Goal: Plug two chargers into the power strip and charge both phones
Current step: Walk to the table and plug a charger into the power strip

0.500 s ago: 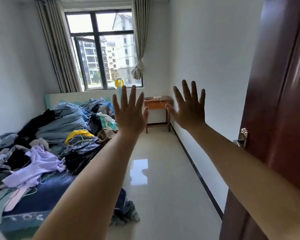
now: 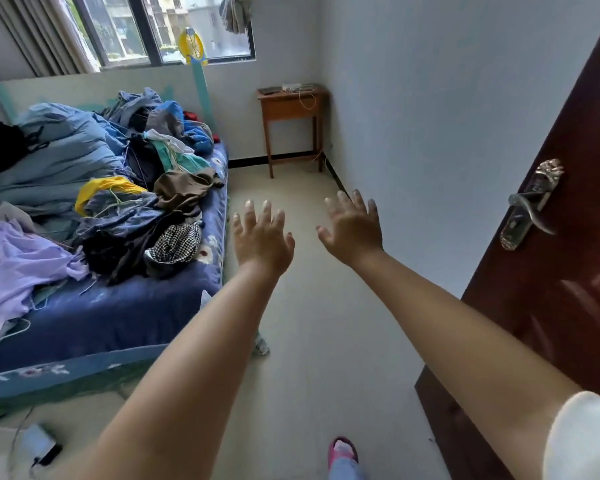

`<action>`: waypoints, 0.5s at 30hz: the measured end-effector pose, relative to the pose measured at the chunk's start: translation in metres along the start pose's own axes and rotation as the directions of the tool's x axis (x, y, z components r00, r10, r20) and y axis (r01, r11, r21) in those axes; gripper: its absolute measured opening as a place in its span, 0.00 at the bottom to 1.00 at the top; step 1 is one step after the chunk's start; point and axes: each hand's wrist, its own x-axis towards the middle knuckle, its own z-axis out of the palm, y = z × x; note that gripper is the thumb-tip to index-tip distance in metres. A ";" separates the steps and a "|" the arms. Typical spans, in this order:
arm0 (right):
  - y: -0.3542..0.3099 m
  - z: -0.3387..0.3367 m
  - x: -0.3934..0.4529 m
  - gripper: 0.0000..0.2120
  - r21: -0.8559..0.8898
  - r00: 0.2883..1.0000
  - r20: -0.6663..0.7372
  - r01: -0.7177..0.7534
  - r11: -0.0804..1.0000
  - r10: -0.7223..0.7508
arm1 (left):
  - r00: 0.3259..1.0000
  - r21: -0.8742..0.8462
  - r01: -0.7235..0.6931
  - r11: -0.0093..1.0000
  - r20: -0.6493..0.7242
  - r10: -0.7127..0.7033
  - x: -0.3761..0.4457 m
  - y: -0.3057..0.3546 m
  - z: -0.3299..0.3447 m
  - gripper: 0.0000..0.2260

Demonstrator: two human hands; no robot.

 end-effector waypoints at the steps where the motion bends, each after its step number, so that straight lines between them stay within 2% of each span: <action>1: 0.005 0.016 0.015 0.26 0.002 0.999 0.032 -0.005 1.000 0.005 | 1.000 -0.022 0.012 1.000 0.024 -0.011 0.016 -0.003 0.016 0.23; 6: 0.026 0.088 0.106 0.26 0.022 0.984 0.175 -0.018 1.000 0.014 | 0.986 -0.087 0.077 0.993 0.156 -0.062 0.107 -0.017 0.086 0.24; 15: 0.036 0.194 0.260 0.25 0.032 0.947 0.321 0.026 0.999 -0.035 | 0.952 -0.017 0.123 0.992 0.284 -0.113 0.243 -0.072 0.178 0.23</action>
